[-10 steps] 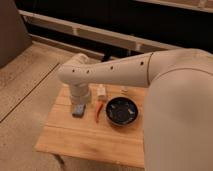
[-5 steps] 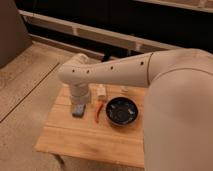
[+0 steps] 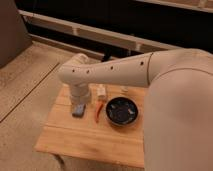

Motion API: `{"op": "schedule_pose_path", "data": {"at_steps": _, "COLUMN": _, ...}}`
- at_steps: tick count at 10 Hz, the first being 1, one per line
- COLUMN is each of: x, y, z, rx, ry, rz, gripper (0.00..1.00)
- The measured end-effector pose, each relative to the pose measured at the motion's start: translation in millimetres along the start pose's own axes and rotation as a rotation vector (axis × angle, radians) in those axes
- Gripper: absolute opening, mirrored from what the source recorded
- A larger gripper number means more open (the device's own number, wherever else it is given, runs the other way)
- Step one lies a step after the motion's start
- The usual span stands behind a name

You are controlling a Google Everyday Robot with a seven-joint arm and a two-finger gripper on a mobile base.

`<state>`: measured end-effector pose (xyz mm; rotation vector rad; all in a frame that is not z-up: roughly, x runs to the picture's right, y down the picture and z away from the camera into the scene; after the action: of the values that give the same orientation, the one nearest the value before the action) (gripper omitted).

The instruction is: Place the ceramic cup in the ceramic bowl

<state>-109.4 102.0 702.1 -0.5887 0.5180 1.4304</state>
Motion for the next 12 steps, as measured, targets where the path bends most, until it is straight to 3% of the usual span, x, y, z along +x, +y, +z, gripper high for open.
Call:
{"op": "schedule_pose_path", "data": {"at_steps": 1, "x": -1, "y": 0, "z": -1, "rx": 0.001, "ry": -0.007, "rz": -0.003, "gripper": 0.65}}
{"op": "schedule_pose_path", "data": {"at_steps": 2, "x": -10, "y": 1, "z": -7, "rx": 0.006, "ry": -0.045, "rz": -0.014, "gripper": 0.65}}
{"op": "schedule_pose_path", "data": {"at_steps": 4, "x": -48, "y": 5, "z": -27, "rx": 0.034, "ry": -0.191, "rz": -0.033, "gripper": 0.65}}
{"op": "schedule_pose_path", "data": {"at_steps": 6, "x": -83, "y": 15, "z": -45, "rx": 0.024, "ry": -0.318, "rz": -0.04, "gripper": 0.65}}
{"op": "schedule_pose_path", "data": {"at_steps": 7, "x": -96, "y": 17, "z": -53, "rx": -0.015, "ry": -0.371, "rz": -0.022, "gripper": 0.65}}
{"op": "schedule_pose_path", "data": {"at_steps": 8, "x": -102, "y": 19, "z": -57, "rx": -0.062, "ry": -0.396, "rz": -0.004, "gripper": 0.65}}
{"op": "schedule_pose_path", "data": {"at_steps": 9, "x": -105, "y": 24, "z": -60, "rx": -0.148, "ry": -0.416, "rz": 0.025, "gripper": 0.65}}
{"op": "schedule_pose_path", "data": {"at_steps": 12, "x": -99, "y": 16, "z": -58, "rx": -0.46, "ry": -0.422, "rz": 0.165, "gripper": 0.65}}
